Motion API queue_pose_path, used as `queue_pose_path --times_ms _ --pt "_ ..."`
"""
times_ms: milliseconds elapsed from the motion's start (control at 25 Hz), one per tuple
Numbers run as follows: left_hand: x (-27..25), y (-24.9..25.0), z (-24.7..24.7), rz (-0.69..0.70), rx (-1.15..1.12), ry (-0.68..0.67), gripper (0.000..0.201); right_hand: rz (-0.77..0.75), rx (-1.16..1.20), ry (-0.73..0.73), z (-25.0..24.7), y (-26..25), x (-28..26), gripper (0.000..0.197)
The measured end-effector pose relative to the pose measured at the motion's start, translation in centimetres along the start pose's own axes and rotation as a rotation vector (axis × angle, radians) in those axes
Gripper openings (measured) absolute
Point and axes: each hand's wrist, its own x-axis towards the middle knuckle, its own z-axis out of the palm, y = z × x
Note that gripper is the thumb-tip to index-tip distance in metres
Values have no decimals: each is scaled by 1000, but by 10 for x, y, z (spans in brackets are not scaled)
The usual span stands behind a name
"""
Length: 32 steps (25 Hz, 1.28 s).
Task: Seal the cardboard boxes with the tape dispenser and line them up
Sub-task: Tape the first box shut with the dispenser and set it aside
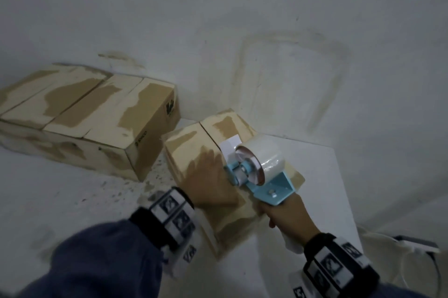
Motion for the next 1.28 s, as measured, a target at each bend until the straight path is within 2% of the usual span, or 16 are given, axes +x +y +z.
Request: queue_pose_path --times_ms 40,120,160,280,400,520,760,920,1040,1160,1280 --pt "-16 13 19 1 13 23 117 -2 1 0 0 0 2 18" --pt "-25 26 47 -98 9 10 140 -25 -34 -7 2 -4 9 11" --pt "-24 27 54 -153 13 25 140 -41 -77 -13 3 -7 14 8" --pt "-13 25 56 -241 36 111 123 -67 -145 -35 5 -15 29 10" --pt "-10 24 56 -259 74 114 119 -87 -192 -86 1 -20 30 13" --pt "-10 26 60 -261 113 104 118 -100 -163 -73 -12 -17 22 9" --pt "-8 29 58 -280 147 115 117 -17 -19 -24 -41 18 -16 12" --pt "-2 30 50 -221 174 71 120 -26 -25 -64 -45 20 -14 11" --pt "15 28 37 -5 317 46 122 -36 -50 -129 -50 23 -11 15" --pt "22 27 37 142 354 23 107 -47 -97 -156 -53 22 -8 18" --pt "25 23 40 191 346 23 96 -42 -97 -124 -55 18 0 18"
